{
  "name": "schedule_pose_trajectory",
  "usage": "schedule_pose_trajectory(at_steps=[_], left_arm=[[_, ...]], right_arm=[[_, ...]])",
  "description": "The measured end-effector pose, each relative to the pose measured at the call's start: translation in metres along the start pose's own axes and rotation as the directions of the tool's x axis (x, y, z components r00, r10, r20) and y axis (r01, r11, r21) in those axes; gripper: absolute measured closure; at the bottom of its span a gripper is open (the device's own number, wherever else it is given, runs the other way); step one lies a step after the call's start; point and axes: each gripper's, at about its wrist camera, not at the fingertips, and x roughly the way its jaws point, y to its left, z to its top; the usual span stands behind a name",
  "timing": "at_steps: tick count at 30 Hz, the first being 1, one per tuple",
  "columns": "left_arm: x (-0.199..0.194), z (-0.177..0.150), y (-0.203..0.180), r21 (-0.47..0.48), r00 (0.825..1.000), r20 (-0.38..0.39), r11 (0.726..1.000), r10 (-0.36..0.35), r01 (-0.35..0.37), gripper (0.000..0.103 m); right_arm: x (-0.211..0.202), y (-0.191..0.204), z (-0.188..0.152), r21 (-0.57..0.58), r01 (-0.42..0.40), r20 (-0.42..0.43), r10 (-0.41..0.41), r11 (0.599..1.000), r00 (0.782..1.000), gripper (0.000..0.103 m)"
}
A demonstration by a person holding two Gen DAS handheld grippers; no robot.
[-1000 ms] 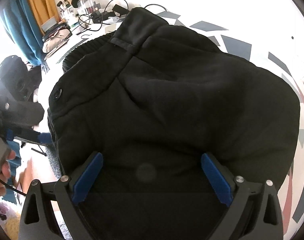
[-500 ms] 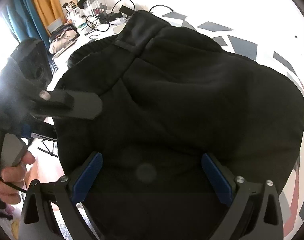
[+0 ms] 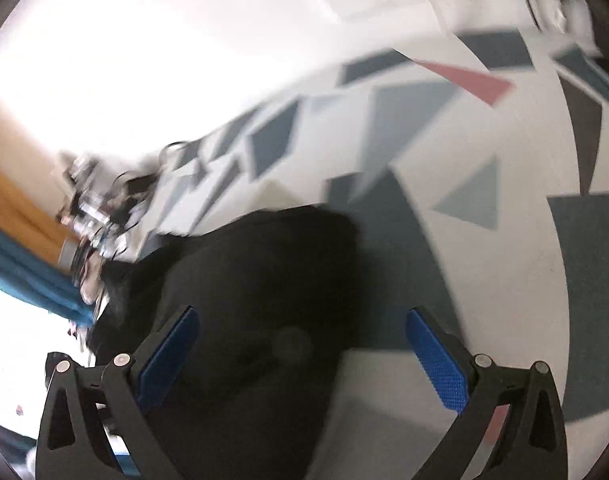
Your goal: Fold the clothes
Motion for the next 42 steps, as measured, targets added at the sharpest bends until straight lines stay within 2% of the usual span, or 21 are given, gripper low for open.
schedule_pose_trajectory(at_steps=[3,7,9,13,17,18,19,21,23,24,27,29,32,38,42], left_arm=[[-0.002,-0.002,0.004,-0.006,1.000,-0.005,1.000,0.000,0.000,0.067],[-0.005,0.000,0.004,0.004,1.000,0.006,1.000,0.016,-0.016,0.067],[-0.008,0.002,0.007,-0.008,1.000,0.014,1.000,0.013,-0.013,0.067],[-0.006,0.005,0.006,-0.012,1.000,0.010,1.000,0.008,-0.008,0.066],[0.011,0.010,-0.023,0.033,0.999,0.014,0.998,0.046,-0.047,0.064],[0.011,0.011,-0.024,0.042,0.998,0.011,0.998,0.054,-0.055,0.064],[0.010,0.015,-0.023,0.053,0.998,0.007,0.996,0.067,-0.067,0.064],[0.009,0.020,-0.028,0.079,0.994,0.006,0.991,0.110,-0.110,0.065],[0.010,0.021,-0.038,0.119,0.984,0.022,0.977,0.177,-0.178,0.066],[0.010,0.021,-0.045,0.147,0.976,0.039,0.965,0.215,-0.218,0.068],[0.005,0.021,-0.067,0.245,0.946,0.103,0.914,0.308,-0.324,0.071],[0.000,0.023,-0.078,0.288,0.933,0.136,0.888,0.332,-0.358,0.072],[-0.011,0.026,-0.091,0.334,0.925,0.179,0.863,0.336,-0.379,0.073],[-0.036,0.031,-0.097,0.362,0.929,0.226,0.860,0.292,-0.359,0.074],[-0.053,0.031,-0.099,0.391,0.931,0.254,0.853,0.262,-0.347,0.075]], right_arm=[[0.012,-0.016,0.006,0.031,0.007,-0.019,-0.006,0.999,1.000,0.000],[0.030,-0.003,0.014,-0.063,-0.004,-0.015,0.003,0.998,1.000,0.000],[0.039,0.008,0.017,-0.121,0.023,-0.025,-0.027,0.992,0.999,0.000],[0.052,0.018,0.025,-0.159,0.081,-0.069,-0.092,0.984,0.993,0.000],[0.051,0.021,0.020,-0.155,-0.025,-0.138,0.003,0.988,0.990,0.000],[0.050,0.023,0.016,-0.159,-0.037,-0.142,0.014,0.987,0.990,0.004],[0.050,0.028,0.013,-0.202,-0.004,-0.134,-0.024,0.979,0.991,0.011],[0.051,0.037,0.007,-0.238,0.018,-0.134,-0.051,0.971,0.990,0.044],[0.050,0.042,0.007,-0.222,0.018,-0.135,-0.049,0.975,0.990,0.056],[0.048,0.050,0.006,-0.255,0.040,-0.117,-0.072,0.966,0.991,0.063],[0.034,0.074,0.007,-0.318,0.080,-0.057,-0.104,0.945,0.993,0.075],[0.023,0.091,0.009,-0.337,0.094,-0.011,-0.104,0.937,0.995,0.077],[0.003,0.121,0.014,-0.388,0.130,0.056,-0.117,0.913,0.992,0.080],[-0.020,0.176,0.021,-0.463,0.191,0.140,-0.141,0.866,0.980,0.083],[-0.027,0.203,0.022,-0.475,0.215,0.168,-0.152,0.853,0.974,0.084]])
